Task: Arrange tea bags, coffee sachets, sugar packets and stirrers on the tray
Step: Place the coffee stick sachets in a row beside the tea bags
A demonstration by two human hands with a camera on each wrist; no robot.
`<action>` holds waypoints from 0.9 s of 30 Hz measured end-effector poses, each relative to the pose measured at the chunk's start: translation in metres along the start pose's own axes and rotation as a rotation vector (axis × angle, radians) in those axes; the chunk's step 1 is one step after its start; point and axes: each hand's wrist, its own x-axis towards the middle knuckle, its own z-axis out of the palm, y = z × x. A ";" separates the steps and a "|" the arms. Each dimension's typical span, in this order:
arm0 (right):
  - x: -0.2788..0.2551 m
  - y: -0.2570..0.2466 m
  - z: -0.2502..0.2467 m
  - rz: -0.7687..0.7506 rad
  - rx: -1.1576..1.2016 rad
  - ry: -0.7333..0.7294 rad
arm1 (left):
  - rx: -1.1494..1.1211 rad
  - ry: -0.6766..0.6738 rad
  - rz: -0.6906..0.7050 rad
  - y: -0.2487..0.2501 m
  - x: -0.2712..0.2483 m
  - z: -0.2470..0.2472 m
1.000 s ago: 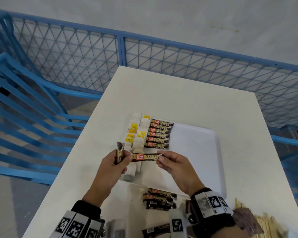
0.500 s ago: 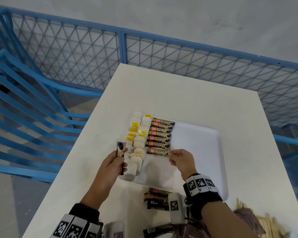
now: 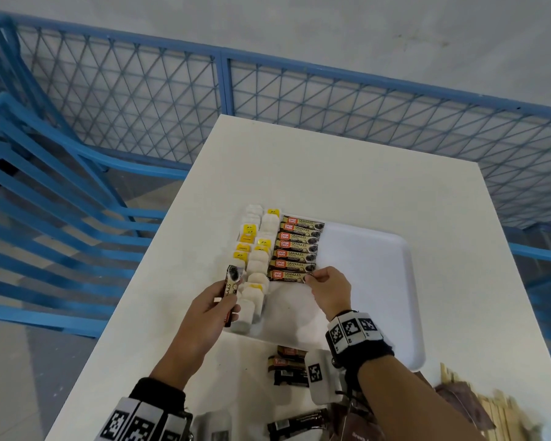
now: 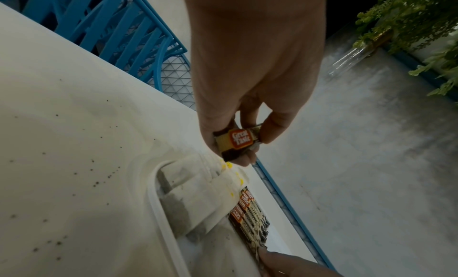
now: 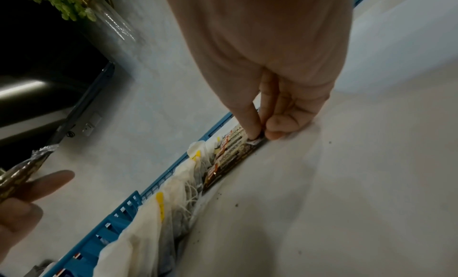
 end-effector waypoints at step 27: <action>-0.060 -0.005 -0.051 -0.266 0.108 -0.538 | 0.422 -0.231 0.067 -0.008 0.004 0.013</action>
